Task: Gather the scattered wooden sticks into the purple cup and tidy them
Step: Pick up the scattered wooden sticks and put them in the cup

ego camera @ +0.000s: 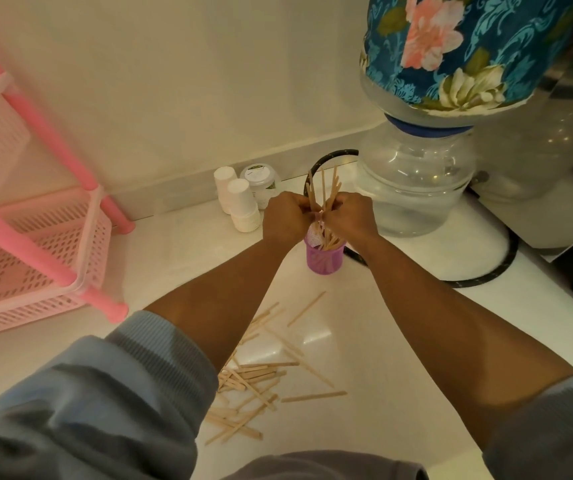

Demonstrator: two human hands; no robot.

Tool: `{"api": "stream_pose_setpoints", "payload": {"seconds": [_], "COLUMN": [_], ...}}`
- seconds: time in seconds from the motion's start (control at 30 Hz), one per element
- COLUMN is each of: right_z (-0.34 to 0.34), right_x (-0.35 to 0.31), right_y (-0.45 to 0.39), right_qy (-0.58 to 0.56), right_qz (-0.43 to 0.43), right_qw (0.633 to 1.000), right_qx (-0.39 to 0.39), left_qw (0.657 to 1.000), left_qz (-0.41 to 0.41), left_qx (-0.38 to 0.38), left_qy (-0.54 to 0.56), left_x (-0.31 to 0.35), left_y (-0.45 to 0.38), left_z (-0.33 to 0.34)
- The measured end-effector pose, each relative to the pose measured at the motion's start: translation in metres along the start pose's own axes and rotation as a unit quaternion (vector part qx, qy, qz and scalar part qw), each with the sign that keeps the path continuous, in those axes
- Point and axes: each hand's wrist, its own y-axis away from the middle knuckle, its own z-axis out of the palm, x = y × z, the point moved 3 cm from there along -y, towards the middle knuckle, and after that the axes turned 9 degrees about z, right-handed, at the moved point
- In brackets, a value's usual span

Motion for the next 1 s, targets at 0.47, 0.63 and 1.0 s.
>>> {"api": "stream_pose_setpoints", "payload": {"seconds": [0.47, 0.63, 1.0], "right_z": [0.012, 0.02, 0.08], "right_x": [0.012, -0.005, -0.004], "right_y": [0.003, 0.008, 0.051], "right_qy": [0.141, 0.064, 0.355], "right_qz": [-0.005, -0.007, -0.167], "right_qw": [0.99, 0.998, 0.886], "right_qx": [-0.012, -0.004, -0.247], "left_qw": [0.999, 0.998, 0.955], "left_qz": [-0.011, -0.048, -0.118], "left_qx": [-0.007, 0.009, -0.224], "left_qy": [-0.048, -0.033, -0.156], "left_x": [-0.016, -0.034, -0.113], "left_y": [0.012, 0.02, 0.07], "left_z": [0.003, -0.013, -0.015]}}
